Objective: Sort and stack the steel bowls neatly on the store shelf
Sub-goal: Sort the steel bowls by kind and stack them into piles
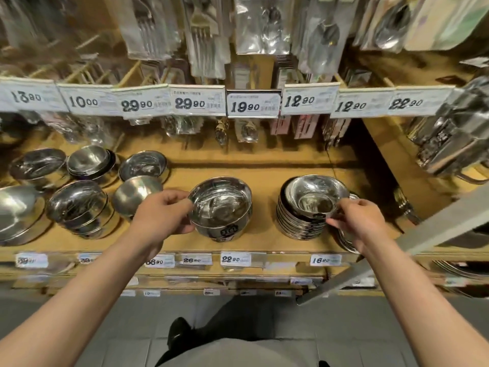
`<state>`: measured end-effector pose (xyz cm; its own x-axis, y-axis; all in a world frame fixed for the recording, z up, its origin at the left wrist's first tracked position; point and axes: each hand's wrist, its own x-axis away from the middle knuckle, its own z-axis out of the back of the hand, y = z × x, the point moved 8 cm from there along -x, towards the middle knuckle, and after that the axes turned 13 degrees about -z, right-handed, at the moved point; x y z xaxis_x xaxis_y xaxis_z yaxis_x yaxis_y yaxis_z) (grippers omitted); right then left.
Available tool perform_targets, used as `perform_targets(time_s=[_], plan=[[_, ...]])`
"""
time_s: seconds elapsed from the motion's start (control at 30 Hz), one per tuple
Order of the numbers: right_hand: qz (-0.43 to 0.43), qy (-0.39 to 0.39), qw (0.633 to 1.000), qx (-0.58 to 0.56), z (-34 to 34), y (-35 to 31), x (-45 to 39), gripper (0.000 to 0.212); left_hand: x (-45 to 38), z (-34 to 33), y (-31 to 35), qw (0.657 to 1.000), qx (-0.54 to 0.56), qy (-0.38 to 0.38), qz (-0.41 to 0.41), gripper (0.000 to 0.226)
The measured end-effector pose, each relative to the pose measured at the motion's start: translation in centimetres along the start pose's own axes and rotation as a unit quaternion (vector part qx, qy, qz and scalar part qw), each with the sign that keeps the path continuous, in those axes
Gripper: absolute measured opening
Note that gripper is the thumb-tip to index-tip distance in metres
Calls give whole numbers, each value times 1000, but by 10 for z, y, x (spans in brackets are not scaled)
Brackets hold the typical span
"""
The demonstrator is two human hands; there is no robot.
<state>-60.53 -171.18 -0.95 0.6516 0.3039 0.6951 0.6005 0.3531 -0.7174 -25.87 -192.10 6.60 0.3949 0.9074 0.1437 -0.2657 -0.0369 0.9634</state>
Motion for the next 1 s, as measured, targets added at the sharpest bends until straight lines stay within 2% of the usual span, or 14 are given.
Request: perform_targets(time_s=[0.1, 0.17, 0.27, 0.53, 0.73, 0.77, 0.87, 0.93, 1.0], plan=[[17, 28, 999, 44, 2, 2, -1, 9, 3, 3, -4, 1000, -7, 8, 8, 14], [50, 67, 990, 111, 7, 0, -1, 18, 5, 3, -7, 1000, -2, 9, 17, 14], [79, 87, 980, 163, 10, -3, -1, 32, 7, 4, -11, 1000, 0, 7, 19, 14], [90, 81, 986, 118, 9, -8, -9, 9, 12, 6, -21, 1000, 17, 10, 21, 17], [89, 85, 982, 141, 10, -8, -10, 9, 8, 6, -27, 1000, 17, 15, 16, 19], [92, 98, 976, 169, 11, -10, -5, 5, 7, 6, -28, 1000, 17, 16, 16, 19], [187, 190, 919, 292, 15, -26, 22, 30, 3, 4, -30, 1000, 9, 18, 15, 20], [263, 151, 915, 266, -2, -28, 53, 22, -3, 4, -31, 1000, -1, 25, 16, 19], [261, 20, 930, 257, -39, -13, 72, 12, -13, 3, -32, 999, -20, 29, 15, 18]])
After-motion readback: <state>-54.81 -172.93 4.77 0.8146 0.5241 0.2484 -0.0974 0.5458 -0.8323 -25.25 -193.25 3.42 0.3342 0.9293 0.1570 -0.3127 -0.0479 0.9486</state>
